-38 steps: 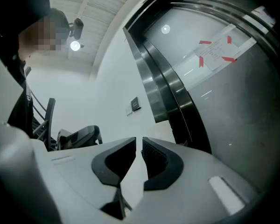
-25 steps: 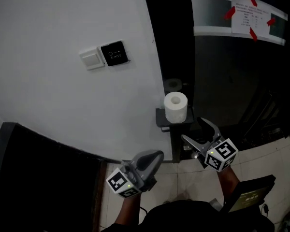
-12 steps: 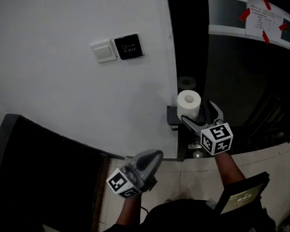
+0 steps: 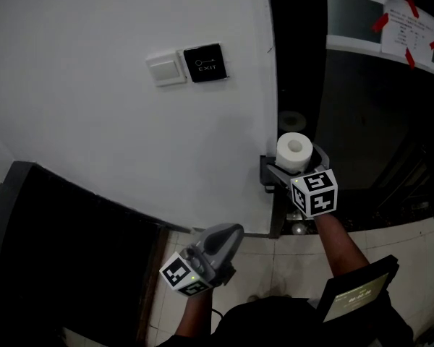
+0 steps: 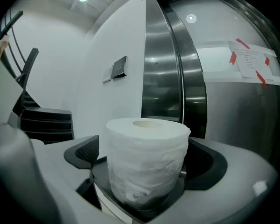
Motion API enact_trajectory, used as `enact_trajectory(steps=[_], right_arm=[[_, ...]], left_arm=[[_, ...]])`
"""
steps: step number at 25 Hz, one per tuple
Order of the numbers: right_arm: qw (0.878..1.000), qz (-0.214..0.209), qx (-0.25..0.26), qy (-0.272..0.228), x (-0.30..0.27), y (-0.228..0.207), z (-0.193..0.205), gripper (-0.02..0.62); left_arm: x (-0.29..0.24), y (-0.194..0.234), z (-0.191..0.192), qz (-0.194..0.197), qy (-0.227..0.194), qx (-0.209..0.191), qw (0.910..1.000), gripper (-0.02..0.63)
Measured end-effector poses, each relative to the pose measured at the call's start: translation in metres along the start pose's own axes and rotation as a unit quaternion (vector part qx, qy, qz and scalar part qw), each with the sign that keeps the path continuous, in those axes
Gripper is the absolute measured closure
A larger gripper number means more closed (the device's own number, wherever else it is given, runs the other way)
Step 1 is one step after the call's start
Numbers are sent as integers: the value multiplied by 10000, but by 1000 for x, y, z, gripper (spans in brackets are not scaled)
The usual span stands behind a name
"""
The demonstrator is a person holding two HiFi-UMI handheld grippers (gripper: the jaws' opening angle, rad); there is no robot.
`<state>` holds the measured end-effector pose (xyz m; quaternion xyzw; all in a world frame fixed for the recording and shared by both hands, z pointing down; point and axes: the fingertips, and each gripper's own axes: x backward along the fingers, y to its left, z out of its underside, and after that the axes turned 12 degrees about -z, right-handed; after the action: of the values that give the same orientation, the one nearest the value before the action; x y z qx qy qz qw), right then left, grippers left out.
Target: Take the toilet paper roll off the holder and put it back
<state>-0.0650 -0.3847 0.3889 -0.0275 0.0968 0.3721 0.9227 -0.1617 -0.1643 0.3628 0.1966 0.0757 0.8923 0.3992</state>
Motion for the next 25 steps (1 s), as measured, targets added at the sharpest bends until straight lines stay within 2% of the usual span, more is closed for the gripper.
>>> enact_trajectory(steps=[4,7,8,13,20,25], right_arm=[[9993,258,97,240,-7,-6,5,59],[9984,468,134,297,-6,-12,6,117],[9982,490,130,309,-6,-13,6,117],[9995,204,66,252,-3,-9,5,126],[9962,-215,28,-843,45,0,-41,130],[9838,-573,-273,-1678,109,16,-55,130]], left_arm=[[0,0,3,-7,23,40,10000,609],[0,-1,4,-2,48,45,10000,609],[0,-2,4,-1,46,42,10000,609],[2,-6,1,31,31,14,10000,609],[0,-11,-4,76,20,-58,10000,609],[-13,-26,-2,281,43,-39,9996,609]])
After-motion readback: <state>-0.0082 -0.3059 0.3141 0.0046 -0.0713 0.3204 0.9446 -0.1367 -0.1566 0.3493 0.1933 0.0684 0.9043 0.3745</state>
